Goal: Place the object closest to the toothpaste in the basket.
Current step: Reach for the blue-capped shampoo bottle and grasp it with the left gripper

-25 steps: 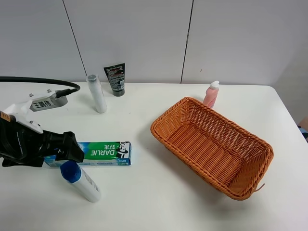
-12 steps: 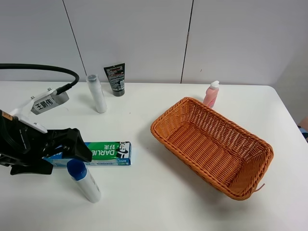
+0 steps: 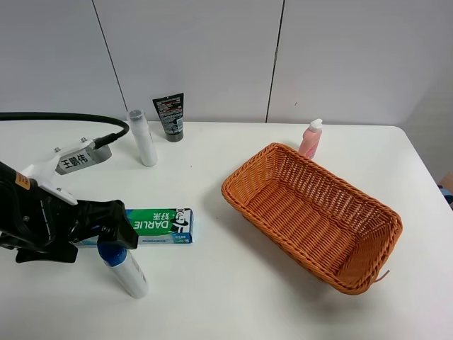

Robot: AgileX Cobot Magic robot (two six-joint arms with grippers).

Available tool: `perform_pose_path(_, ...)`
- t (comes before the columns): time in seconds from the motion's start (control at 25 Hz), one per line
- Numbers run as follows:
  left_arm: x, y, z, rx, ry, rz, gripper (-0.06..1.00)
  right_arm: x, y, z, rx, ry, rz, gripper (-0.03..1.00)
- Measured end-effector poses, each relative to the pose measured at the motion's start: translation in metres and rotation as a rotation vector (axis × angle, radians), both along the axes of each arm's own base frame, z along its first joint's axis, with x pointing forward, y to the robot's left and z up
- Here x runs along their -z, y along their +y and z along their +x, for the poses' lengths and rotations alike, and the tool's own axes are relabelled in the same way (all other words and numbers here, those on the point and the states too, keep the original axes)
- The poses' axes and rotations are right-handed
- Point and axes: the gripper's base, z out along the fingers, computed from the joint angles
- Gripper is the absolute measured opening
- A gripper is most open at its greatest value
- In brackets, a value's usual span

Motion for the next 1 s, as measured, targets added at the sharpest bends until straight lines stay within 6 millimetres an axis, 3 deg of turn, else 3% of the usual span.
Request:
perform_pose_path(0.16,0.007,-0.001,0.004,0.003,0.014,0.03,0.96,0.0,0.0,0.0,0.0,0.0,0.0,0.99)
perform_pose_path(0.44,0.031,-0.026,0.008,0.081,0.055,0.06,0.96,0.0,0.0,0.0,0.0,0.0,0.0,0.99)
perform_pose_path(0.64,0.045,-0.03,0.013,0.083,0.09,0.083,0.96,0.0,0.0,0.0,0.0,0.0,0.0,0.99)
perform_pose_path(0.88,0.047,-0.033,0.018,0.07,0.071,0.074,0.94,0.0,0.0,0.0,0.0,0.0,0.0,0.99)
perform_pose_path(1.0,0.047,-0.033,0.019,0.066,0.061,0.071,0.86,0.0,0.0,0.0,0.0,0.0,0.0,0.99)
